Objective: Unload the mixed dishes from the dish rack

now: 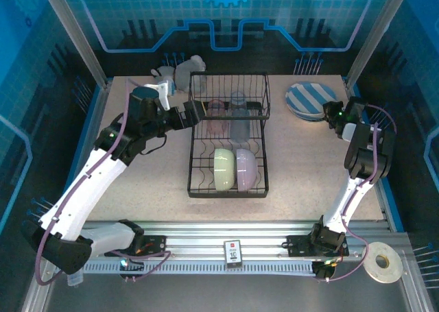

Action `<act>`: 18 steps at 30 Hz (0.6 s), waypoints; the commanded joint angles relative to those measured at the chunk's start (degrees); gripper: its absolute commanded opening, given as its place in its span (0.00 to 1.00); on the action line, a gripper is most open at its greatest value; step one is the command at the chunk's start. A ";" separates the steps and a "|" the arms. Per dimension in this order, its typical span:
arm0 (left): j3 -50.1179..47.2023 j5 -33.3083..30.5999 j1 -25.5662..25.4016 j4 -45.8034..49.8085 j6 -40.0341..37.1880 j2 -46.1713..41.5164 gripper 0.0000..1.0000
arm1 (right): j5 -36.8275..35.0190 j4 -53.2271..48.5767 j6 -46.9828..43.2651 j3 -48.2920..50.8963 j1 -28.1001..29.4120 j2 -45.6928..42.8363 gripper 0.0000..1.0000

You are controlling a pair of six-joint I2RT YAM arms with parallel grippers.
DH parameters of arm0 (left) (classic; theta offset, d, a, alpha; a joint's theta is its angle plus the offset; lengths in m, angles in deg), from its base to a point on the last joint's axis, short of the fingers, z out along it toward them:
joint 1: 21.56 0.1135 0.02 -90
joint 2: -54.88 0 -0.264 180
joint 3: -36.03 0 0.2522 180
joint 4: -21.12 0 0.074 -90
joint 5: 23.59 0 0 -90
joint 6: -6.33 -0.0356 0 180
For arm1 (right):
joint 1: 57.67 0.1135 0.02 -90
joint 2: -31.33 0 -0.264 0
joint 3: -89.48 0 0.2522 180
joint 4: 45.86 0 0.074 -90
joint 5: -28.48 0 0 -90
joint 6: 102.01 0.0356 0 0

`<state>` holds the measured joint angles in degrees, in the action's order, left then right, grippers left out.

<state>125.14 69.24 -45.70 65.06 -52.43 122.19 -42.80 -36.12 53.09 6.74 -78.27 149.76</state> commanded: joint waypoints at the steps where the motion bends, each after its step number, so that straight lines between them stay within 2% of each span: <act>1: -0.98 -0.53 0.50 0.19 1.90 -0.57 0.99 | 1.69 -1.30 -1.03 -1.25 -0.36 1.71 0.21; 12: -3.73 -0.94 0.50 0.68 2.56 -4.85 0.99 | 2.89 -3.90 -1.26 -0.36 -0.37 0.43 0.39; 16: -5.14 -0.89 0.55 1.41 2.62 -6.62 0.99 | 2.97 -7.20 -2.19 -0.92 -0.33 -0.83 0.51; 18: -5.74 -1.23 0.54 2.25 2.56 -7.37 0.99 | 2.92 -10.83 -3.32 -1.72 -0.28 -1.31 0.61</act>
<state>120.66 68.95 -45.70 65.78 -50.53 116.73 -39.65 -38.81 52.11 5.98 -78.25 149.83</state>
